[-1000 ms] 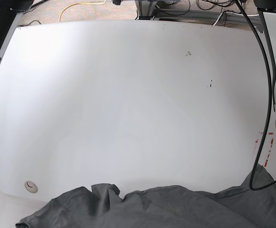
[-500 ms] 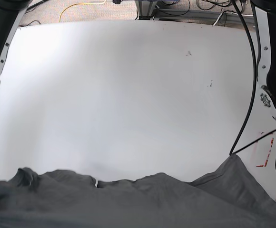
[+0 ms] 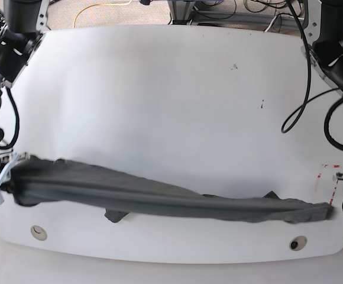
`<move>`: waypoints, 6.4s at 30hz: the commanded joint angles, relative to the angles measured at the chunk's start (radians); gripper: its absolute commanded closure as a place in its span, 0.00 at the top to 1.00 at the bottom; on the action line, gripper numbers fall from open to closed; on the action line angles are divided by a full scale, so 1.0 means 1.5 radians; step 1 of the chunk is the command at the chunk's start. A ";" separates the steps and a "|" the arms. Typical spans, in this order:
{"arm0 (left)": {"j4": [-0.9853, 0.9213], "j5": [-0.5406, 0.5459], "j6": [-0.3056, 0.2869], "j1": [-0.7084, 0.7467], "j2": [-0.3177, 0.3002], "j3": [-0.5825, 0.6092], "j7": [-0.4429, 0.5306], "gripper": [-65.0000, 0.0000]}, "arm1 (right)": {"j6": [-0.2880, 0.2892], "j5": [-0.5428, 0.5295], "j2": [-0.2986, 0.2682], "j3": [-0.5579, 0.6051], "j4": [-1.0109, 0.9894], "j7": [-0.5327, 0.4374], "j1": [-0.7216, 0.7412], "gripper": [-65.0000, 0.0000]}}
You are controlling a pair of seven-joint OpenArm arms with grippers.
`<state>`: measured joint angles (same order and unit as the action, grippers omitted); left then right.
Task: Fold the T-shirt properly
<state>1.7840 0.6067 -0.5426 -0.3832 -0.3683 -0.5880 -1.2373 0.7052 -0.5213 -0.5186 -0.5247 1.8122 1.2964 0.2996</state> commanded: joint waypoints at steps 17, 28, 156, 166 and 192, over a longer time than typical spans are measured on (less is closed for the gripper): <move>0.012 0.095 0.000 0.296 -0.001 -0.060 0.018 0.00 | -0.005 0.003 0.123 -0.039 0.103 -0.016 -0.243 0.00; 0.003 0.089 -0.025 0.320 0.009 -0.014 0.020 0.02 | -0.005 0.003 0.129 -0.038 0.103 -0.051 -0.288 0.00; -0.419 0.095 -0.045 0.115 0.169 0.153 0.126 0.01 | -0.005 0.006 0.130 -0.063 0.103 -0.053 -0.264 0.00; -0.175 0.095 -0.104 0.162 0.112 0.149 0.029 0.01 | -0.005 0.003 0.147 -0.114 0.102 -0.053 -0.251 0.00; -0.027 0.015 -0.104 -0.221 0.097 0.099 -0.106 0.01 | -0.005 0.105 0.084 0.010 0.096 -0.051 0.059 0.00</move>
<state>1.7290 0.6243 -0.6960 -0.6342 -0.2146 -0.4397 -1.4261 0.6979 -0.3786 -0.3573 -0.5262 1.9423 1.2419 0.3244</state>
